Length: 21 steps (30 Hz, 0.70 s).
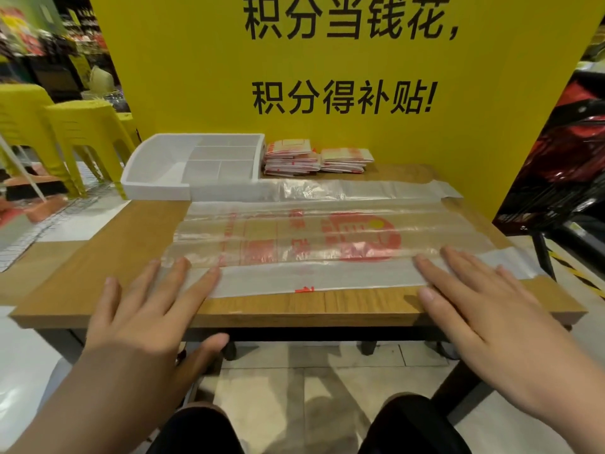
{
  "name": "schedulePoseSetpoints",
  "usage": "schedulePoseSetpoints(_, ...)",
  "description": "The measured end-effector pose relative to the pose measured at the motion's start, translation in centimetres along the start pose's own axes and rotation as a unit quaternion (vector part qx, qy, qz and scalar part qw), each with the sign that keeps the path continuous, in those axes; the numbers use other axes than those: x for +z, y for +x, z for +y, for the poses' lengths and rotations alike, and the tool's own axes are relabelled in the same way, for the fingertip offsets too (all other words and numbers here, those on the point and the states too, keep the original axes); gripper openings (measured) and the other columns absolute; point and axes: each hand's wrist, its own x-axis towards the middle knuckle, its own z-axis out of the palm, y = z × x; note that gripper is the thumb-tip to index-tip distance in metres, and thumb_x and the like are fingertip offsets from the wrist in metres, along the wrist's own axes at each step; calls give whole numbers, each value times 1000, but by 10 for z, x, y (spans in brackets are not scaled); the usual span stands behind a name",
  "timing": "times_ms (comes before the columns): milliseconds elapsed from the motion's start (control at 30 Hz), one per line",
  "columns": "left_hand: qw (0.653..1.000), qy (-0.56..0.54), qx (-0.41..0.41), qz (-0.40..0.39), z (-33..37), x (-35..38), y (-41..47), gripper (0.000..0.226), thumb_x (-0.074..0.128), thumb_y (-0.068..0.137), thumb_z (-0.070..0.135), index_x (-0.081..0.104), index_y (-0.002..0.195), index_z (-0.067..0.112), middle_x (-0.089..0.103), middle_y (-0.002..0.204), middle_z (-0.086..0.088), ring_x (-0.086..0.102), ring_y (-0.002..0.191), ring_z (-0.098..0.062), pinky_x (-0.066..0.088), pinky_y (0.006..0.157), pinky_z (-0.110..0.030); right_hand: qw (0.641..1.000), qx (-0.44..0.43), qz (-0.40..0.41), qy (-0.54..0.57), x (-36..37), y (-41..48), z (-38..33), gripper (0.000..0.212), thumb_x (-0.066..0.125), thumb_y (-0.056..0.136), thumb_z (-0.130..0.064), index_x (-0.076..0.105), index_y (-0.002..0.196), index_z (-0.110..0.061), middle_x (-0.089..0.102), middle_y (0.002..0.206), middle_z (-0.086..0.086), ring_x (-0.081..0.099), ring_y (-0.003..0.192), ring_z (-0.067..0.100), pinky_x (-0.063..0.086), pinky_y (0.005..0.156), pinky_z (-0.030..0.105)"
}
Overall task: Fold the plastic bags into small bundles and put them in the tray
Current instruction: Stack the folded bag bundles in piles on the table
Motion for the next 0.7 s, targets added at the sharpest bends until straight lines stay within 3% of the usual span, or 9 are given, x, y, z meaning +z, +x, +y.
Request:
schedulePoseSetpoints(100,995,-27,50,83,14,-7,-2,67,51,79,60,58,134,22,54,144,-11,45,134,-32,23,110,-58,1000,-2,2,-20,-5,-7,-8,97,-17,68,-89,3,154,-49,-11,166,-13,-16,150,5,-11,118,28)
schedulePoseSetpoints(167,989,-52,100,96,22,-11,4,61,60,75,49,60,129,22,57,139,-4,48,127,-27,25,109,-48,998,-37,29,-38,-7,-5,-17,97,-4,71,-91,19,153,-45,0,166,-13,-2,152,10,-1,118,27)
schedulePoseSetpoints(233,983,-81,132,98,25,-13,11,47,53,82,46,62,125,27,60,126,6,56,115,-22,32,99,-36,992,-98,66,-45,-3,-1,-19,79,17,83,-86,41,145,-42,32,155,-14,31,143,14,24,112,29)
schedulePoseSetpoints(300,978,-107,143,105,21,-16,12,37,45,86,42,63,117,32,62,115,12,57,105,-17,35,87,-31,981,-153,119,-27,3,1,-14,55,39,92,-69,60,130,-34,53,128,-13,55,117,16,44,93,28)
schedulePoseSetpoints(433,970,-163,150,98,7,-24,14,26,41,91,40,63,105,40,60,101,27,52,96,-3,45,73,-21,961,-212,176,4,3,7,-6,36,44,99,-51,70,116,-32,59,109,-16,61,96,12,54,73,32)
schedulePoseSetpoints(500,973,-175,140,59,1,-33,21,28,35,92,52,60,102,45,55,93,36,50,93,5,40,74,-11,960,-232,159,4,-7,16,-4,37,35,97,-57,66,108,-40,56,102,-25,58,92,4,53,71,28)
schedulePoseSetpoints(567,967,-212,139,1,-3,-48,30,35,31,94,62,61,102,46,61,94,32,53,97,9,44,74,-14,968,-229,103,25,-20,29,-3,35,28,100,-59,60,104,-44,54,94,-30,55,89,-3,48,72,23)
schedulePoseSetpoints(700,945,-265,139,-132,-13,-73,59,19,49,97,46,63,109,51,64,109,33,57,102,10,46,89,-18,980,-195,-32,33,-47,61,-5,36,40,91,-65,58,114,-45,65,102,-25,59,95,-1,50,84,32)
